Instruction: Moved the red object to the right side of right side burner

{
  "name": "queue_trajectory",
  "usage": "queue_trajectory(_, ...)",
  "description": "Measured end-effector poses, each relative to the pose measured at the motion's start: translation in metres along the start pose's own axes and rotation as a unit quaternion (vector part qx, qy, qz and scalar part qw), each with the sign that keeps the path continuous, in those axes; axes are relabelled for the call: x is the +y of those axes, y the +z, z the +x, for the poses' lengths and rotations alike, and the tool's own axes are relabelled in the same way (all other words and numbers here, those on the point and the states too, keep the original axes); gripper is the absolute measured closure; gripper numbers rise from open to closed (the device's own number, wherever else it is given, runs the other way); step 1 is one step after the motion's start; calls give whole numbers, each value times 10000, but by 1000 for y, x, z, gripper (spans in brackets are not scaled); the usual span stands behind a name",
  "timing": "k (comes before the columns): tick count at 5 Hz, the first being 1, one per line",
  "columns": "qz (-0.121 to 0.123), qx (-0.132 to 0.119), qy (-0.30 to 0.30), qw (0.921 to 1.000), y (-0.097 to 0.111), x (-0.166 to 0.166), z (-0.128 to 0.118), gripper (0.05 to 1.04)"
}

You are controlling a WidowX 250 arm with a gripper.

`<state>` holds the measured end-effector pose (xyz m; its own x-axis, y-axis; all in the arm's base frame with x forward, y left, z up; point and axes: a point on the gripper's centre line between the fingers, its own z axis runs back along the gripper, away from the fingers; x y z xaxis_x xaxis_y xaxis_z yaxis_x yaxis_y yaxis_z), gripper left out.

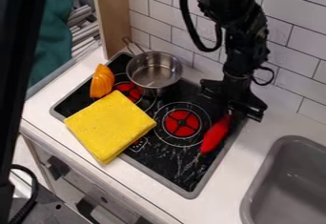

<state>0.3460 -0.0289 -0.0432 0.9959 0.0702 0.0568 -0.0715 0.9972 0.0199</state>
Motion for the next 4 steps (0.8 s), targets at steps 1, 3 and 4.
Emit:
queue_trajectory(1, 87, -143, -132, 9998, 1, 4, -2, 415)
queue_trajectory(3, 120, -461, -233, 9986, 32, 10, -12, 72)
queue_trajectory(4, 0, -730, -260, 9970, 58, 10, -15, 77)
